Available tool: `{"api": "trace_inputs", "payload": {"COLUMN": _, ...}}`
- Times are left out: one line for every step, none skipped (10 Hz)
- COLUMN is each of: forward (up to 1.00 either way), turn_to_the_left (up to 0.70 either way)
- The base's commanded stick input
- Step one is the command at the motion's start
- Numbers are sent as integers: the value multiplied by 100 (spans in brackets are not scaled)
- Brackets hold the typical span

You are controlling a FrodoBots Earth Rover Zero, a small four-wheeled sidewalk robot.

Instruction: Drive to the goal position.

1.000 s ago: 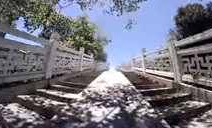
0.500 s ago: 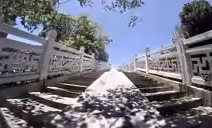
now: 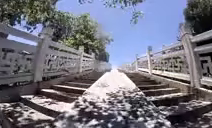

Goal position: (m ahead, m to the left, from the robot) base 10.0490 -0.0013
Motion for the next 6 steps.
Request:
{"api": "trace_inputs", "payload": {"forward": 45, "turn_to_the_left": 0}}
{"api": "trace_inputs", "payload": {"forward": 45, "turn_to_the_left": 0}}
{"api": "trace_inputs", "payload": {"forward": 45, "turn_to_the_left": 0}}
{"api": "trace_inputs", "payload": {"forward": 45, "turn_to_the_left": 0}}
{"api": "trace_inputs", "payload": {"forward": 45, "turn_to_the_left": 0}}
{"api": "trace_inputs", "payload": {"forward": 45, "turn_to_the_left": 0}}
